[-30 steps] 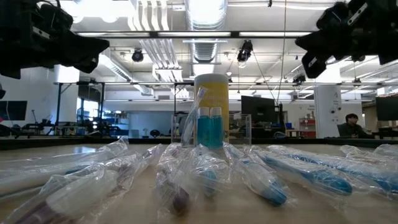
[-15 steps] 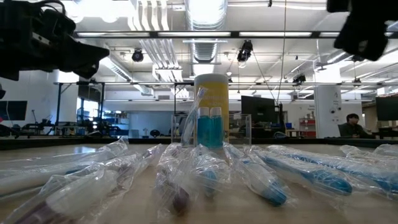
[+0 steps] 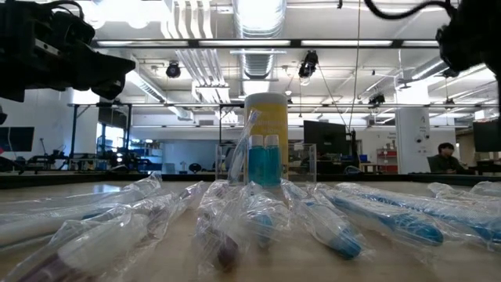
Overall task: Pick & Place toothbrushing station
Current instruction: Put the blue toothbrush into the transparent organizer
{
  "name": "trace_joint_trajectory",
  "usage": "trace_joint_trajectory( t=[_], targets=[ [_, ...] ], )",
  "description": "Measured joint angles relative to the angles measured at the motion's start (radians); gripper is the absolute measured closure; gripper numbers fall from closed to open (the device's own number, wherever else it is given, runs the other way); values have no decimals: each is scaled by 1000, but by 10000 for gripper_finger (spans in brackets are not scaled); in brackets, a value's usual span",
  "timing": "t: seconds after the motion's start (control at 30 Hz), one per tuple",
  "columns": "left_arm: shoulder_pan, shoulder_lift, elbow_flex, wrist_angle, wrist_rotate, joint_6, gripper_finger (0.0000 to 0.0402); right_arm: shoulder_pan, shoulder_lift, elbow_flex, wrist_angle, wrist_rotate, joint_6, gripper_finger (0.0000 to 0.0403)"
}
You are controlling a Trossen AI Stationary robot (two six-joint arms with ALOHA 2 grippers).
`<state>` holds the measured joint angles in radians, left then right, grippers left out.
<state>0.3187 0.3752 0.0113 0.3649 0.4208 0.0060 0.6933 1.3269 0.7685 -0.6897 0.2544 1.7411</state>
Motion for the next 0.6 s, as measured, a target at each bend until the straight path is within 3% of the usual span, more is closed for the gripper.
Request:
trace_joint_trajectory(
  t=[0.17, 0.4, 0.6],
  targets=[
    [0, 0, 0, -3, 2, -4, 396, -2, 75, 0, 121, -131, 17, 320],
    [0, 0, 0, -44, 7, -2, 389, -10, 172, 1, 234, -161, 93, 192],
    [0, 0, 0, -45, 7, 13, 383, -42, 262, 11, 229, -206, 136, 126]
  ],
)
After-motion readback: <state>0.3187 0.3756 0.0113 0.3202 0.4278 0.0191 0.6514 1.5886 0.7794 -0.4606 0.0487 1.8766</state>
